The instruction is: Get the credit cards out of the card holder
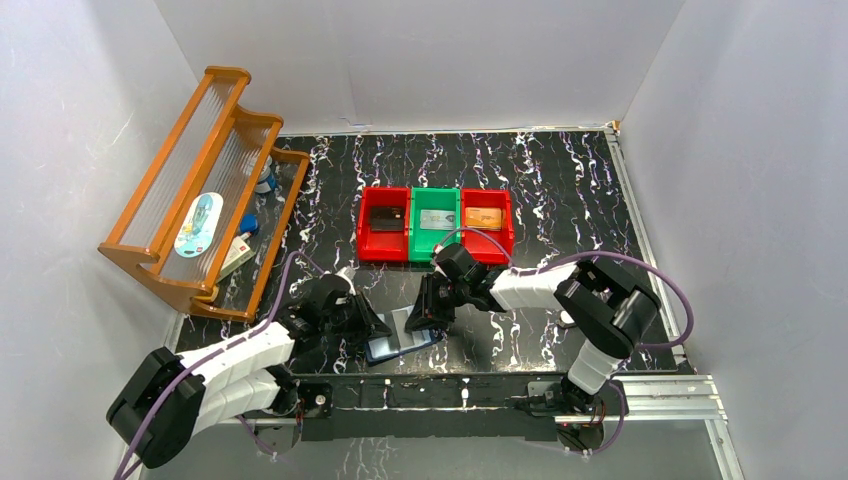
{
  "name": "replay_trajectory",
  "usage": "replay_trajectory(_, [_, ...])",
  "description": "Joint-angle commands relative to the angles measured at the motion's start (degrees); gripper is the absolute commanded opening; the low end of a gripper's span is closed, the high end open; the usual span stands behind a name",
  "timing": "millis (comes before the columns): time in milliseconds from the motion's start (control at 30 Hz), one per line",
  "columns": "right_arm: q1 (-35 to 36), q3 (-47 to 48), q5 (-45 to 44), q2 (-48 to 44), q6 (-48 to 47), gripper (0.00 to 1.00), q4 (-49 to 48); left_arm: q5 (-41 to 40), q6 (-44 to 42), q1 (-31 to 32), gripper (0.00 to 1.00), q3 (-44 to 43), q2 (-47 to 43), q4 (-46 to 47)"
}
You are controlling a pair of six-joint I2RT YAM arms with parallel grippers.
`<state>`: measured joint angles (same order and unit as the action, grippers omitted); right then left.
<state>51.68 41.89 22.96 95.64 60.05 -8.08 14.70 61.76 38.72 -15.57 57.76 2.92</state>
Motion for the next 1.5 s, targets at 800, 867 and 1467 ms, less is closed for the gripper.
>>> replay_trajectory(800, [0.2, 1.4, 0.1, 3.8, -0.2, 0.26, 3.2, 6.7, 12.5, -5.8, 0.24, 11.9, 0.7, 21.6])
replay_trajectory(867, [0.2, 1.5, 0.1, 3.8, -0.3, 0.26, 3.2, 7.2, 12.4, -5.8, 0.23, 11.9, 1.7, 22.4])
replay_trajectory(1467, [0.1, 1.8, -3.9, 1.9, -0.7, 0.27, 6.1, 4.3, 9.5, -6.3, 0.00, 10.4, -5.9, 11.7])
